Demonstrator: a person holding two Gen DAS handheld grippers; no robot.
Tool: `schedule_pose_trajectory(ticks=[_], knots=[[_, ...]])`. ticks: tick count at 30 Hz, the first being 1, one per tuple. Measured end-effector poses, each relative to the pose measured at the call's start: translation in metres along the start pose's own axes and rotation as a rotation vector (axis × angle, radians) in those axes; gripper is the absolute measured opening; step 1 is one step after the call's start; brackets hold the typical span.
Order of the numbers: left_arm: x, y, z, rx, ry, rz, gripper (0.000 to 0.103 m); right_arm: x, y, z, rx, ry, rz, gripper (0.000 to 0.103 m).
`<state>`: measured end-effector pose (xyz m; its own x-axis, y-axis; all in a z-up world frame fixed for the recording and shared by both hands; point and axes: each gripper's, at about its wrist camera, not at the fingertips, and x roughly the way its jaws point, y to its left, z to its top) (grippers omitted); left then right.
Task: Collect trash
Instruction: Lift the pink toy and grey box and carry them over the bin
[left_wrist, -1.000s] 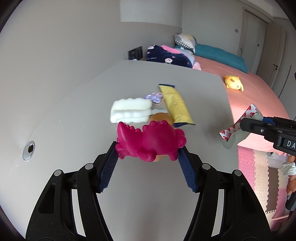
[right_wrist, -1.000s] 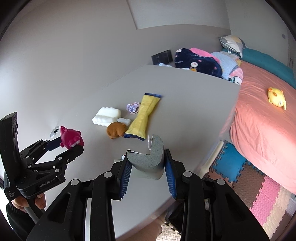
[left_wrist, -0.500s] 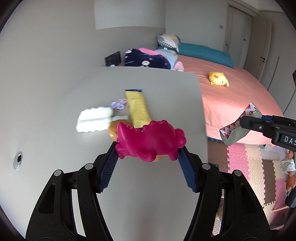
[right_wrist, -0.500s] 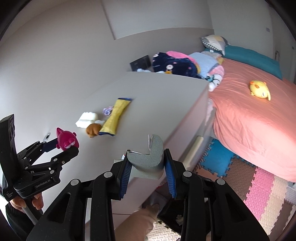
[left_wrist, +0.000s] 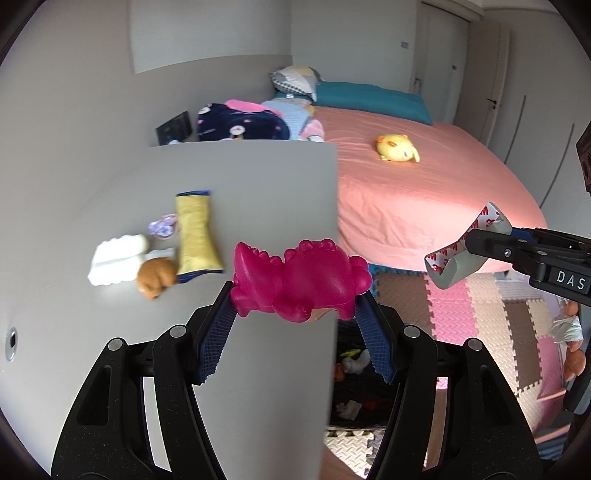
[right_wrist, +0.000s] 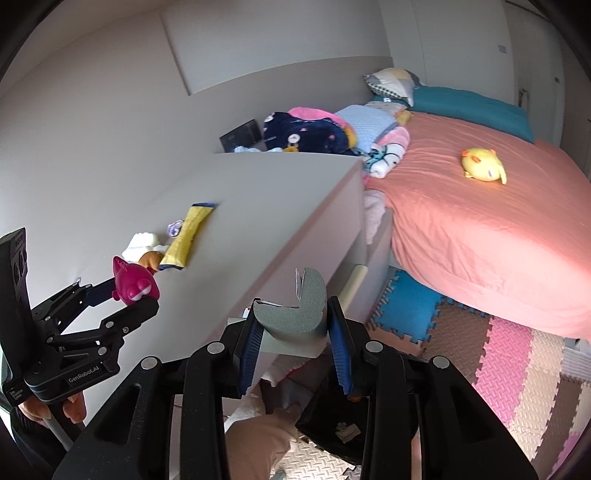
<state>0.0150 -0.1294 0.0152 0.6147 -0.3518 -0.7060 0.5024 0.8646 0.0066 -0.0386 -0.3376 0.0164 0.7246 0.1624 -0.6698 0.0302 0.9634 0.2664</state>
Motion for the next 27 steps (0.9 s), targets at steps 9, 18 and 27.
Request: schedule_pose_trajectory(ticks=[9,18,27], knots=[[0.014,-0.041,0.003,0.052,0.012,-0.068,0.062,-0.015,-0.032,-0.012,0.041,-0.007,-0.048,0.036],[0.026,-0.077,0.002,0.110,0.035,-0.125,0.062,-0.023,-0.062,-0.022,0.092,-0.006,-0.097,0.036],[0.036,-0.102,-0.001,0.164,0.059,-0.170,0.062,-0.029,-0.087,-0.031,0.139,-0.002,-0.137,0.036]])
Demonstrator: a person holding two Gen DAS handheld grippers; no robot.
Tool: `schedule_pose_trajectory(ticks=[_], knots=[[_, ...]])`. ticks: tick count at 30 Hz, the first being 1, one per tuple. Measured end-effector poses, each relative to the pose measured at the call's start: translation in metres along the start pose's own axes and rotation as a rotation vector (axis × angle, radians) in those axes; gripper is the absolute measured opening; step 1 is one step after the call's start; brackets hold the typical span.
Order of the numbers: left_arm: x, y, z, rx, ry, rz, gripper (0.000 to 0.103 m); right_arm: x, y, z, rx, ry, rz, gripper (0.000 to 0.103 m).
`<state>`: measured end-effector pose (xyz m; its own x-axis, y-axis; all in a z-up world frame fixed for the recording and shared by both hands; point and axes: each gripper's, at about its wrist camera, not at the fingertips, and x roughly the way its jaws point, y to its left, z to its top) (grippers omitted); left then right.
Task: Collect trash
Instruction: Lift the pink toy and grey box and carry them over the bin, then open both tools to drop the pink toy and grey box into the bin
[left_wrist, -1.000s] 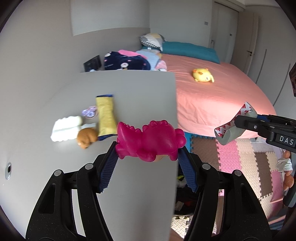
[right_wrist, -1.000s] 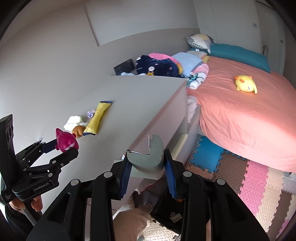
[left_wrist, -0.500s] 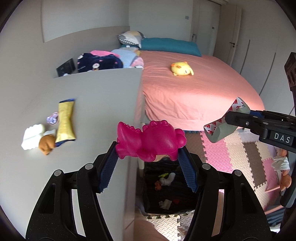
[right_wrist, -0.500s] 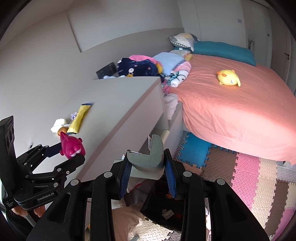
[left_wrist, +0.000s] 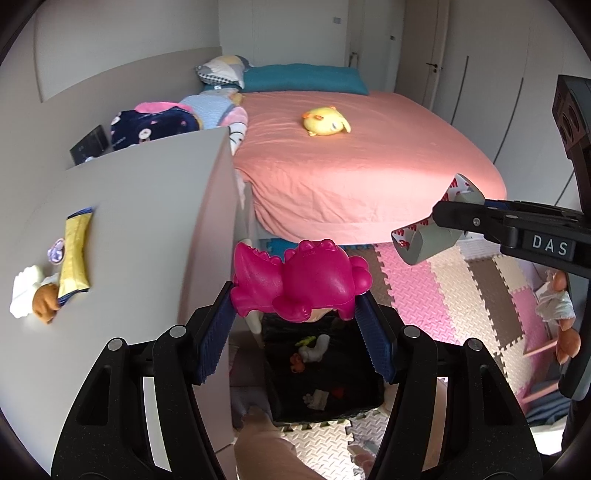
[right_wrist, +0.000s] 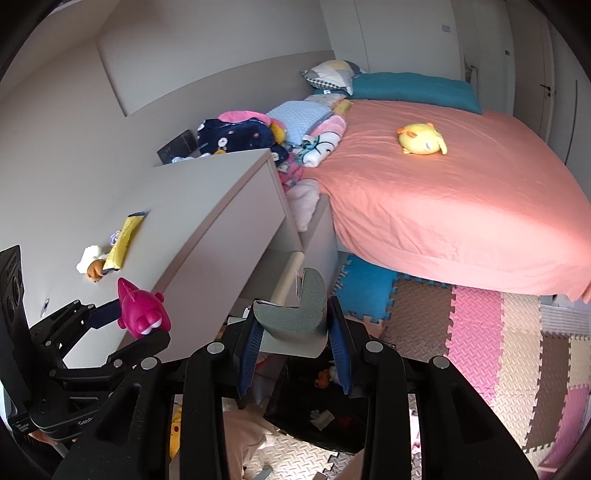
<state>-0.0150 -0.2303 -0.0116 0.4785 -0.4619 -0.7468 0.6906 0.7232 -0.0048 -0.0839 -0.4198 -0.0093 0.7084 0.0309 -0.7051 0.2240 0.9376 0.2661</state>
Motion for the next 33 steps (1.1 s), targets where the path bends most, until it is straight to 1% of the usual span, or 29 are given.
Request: schedule_pose_trajectory(ticks=[10,15,17,18,19,20,21,23,26,33], knots=[[0.014,-0.011,0.001,0.027,0.029,-0.020,0.062,0.010,-0.012,0.001,0.024,0.019,-0.011,0.036],[0.020,-0.009,0.002,0.028,0.041,-0.023,0.062,0.014,-0.015,0.004,0.031,0.023,-0.016,0.036],[0.022,-0.008,0.002,0.031,0.057,-0.030,0.063,0.015,-0.015,0.007,0.031,0.023,-0.020,0.037],[0.023,-0.009,0.003,0.036,0.071,-0.040,0.071,0.016,-0.015,0.009,0.028,0.028,-0.025,0.045],[0.023,-0.009,0.003,0.041,0.083,-0.039,0.081,0.017,-0.014,0.010,0.025,0.032,-0.033,0.056],[0.021,-0.010,0.002,0.042,0.078,-0.025,0.098,0.016,-0.014,0.011,0.022,0.028,-0.061,0.075],[0.018,-0.011,0.001,0.048,0.061,-0.012,0.097,0.014,-0.013,0.012,0.020,0.016,-0.086,0.081],[0.016,-0.016,0.000,0.076,0.059,-0.017,0.097,0.012,-0.011,0.013,0.011,-0.004,-0.120,0.081],[0.016,-0.018,-0.002,0.101,0.062,0.007,0.097,0.013,-0.012,0.011,0.014,-0.001,-0.116,0.081],[0.015,-0.010,-0.003,0.083,0.060,0.020,0.097,0.014,-0.016,0.010,0.033,0.004,-0.103,0.081]])
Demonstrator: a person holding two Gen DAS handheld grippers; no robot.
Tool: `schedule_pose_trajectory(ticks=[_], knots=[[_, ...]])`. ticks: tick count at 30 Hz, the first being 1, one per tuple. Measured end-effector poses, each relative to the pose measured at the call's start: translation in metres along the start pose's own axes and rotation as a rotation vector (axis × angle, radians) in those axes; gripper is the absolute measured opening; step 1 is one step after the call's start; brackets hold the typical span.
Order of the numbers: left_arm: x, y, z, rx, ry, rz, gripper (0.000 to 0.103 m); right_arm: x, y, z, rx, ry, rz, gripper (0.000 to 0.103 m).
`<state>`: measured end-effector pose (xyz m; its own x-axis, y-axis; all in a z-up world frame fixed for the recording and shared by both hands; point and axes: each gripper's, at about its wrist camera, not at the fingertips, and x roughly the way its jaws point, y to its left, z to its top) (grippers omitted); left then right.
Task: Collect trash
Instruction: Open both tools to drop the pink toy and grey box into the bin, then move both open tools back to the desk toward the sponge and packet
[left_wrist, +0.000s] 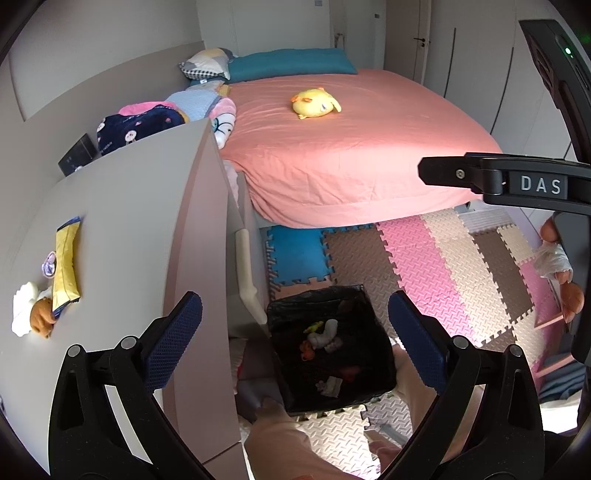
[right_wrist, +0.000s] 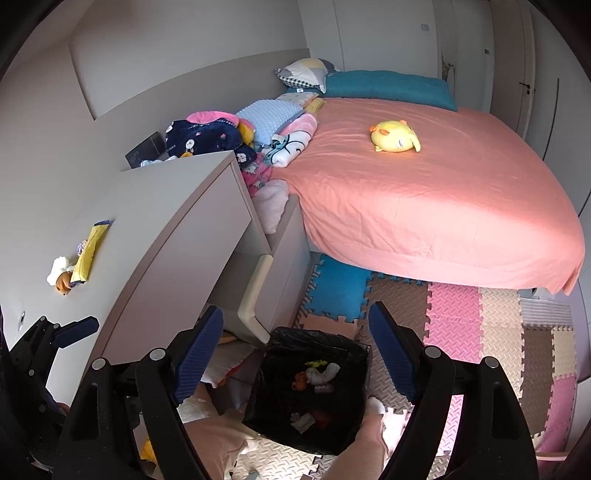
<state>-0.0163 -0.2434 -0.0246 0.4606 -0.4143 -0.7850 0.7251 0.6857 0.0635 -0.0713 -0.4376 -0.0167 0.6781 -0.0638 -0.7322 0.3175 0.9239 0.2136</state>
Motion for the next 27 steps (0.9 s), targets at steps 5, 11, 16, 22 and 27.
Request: schedule_pose_trajectory(ticks=[5,11,16,22,27], knots=[[0.000,0.006,-0.002,-0.016,0.005,0.012,0.097,0.001,0.002,0.002,0.001,0.001,0.007,0.081],[0.000,0.017,-0.005,-0.037,0.013,0.031,0.097,0.008,0.013,0.003,-0.013,0.015,0.025,0.081],[-0.001,0.032,-0.007,-0.063,0.017,0.052,0.097,0.017,0.027,0.008,-0.026,0.022,0.042,0.081],[-0.006,0.055,-0.009,-0.098,0.020,0.081,0.097,0.027,0.048,0.017,-0.053,0.031,0.067,0.081],[-0.011,0.075,-0.011,-0.133,0.017,0.103,0.097,0.037,0.069,0.024,-0.079,0.045,0.084,0.081]])
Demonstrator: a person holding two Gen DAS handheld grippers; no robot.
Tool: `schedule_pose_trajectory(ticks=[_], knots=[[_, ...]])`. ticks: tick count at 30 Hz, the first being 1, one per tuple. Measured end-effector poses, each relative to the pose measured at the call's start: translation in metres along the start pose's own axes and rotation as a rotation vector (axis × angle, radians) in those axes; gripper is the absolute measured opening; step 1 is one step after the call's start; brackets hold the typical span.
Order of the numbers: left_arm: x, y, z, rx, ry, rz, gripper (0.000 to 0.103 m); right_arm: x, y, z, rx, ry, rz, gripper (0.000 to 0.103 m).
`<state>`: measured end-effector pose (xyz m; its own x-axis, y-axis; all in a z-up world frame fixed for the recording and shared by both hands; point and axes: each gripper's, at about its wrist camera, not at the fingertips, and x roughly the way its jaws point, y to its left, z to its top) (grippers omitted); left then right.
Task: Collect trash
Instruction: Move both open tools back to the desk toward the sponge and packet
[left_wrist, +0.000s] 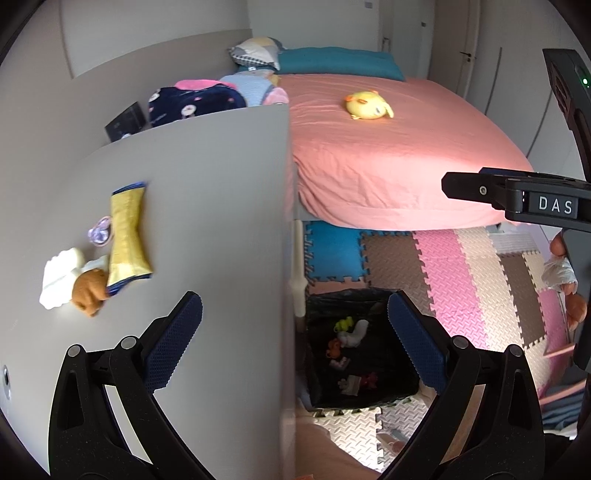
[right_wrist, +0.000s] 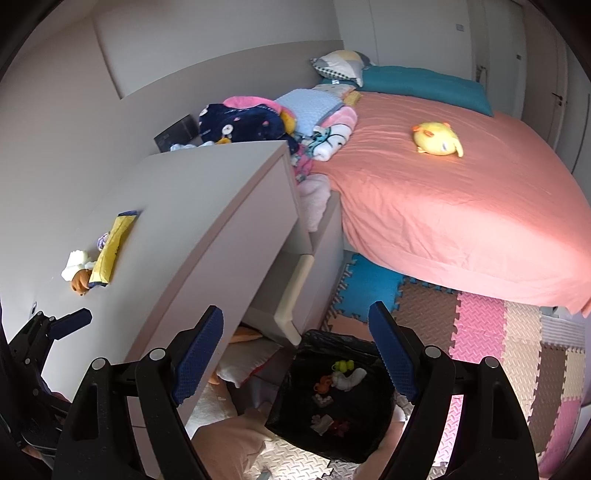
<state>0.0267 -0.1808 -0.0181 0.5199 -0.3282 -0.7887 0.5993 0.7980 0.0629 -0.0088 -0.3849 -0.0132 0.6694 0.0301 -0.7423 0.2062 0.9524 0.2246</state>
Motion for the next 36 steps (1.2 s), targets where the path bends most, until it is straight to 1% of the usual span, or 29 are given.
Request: schedule_pose_trajectory(ticks=[5,14,16,21,29,33,36], knots=[[-0.006,0.020,-0.001,-0.033,-0.013,0.028,0.097,0.007,0.021,0.009,-0.018,-0.003,0.024,0.081],[-0.018,0.076,-0.006,-0.143,-0.032,0.092,0.097,0.020,0.061,0.021,-0.043,-0.017,0.071,0.081],[-0.020,0.092,-0.008,-0.191,-0.027,0.115,0.097,0.025,0.073,0.024,-0.057,-0.013,0.083,0.081],[-0.023,0.132,-0.013,-0.347,-0.011,0.131,0.097,0.035,0.098,0.028,-0.096,0.000,0.112,0.081],[-0.024,0.172,-0.015,-0.444,0.005,0.191,0.097,0.052,0.134,0.038,-0.147,0.020,0.153,0.081],[-0.020,0.192,-0.014,-0.529,0.019,0.206,0.097,0.060,0.147,0.043,-0.159,0.029,0.169,0.081],[-0.017,0.205,-0.013,-0.593,0.018,0.234,0.097,0.066,0.155,0.046,-0.167,0.032,0.178,0.081]])
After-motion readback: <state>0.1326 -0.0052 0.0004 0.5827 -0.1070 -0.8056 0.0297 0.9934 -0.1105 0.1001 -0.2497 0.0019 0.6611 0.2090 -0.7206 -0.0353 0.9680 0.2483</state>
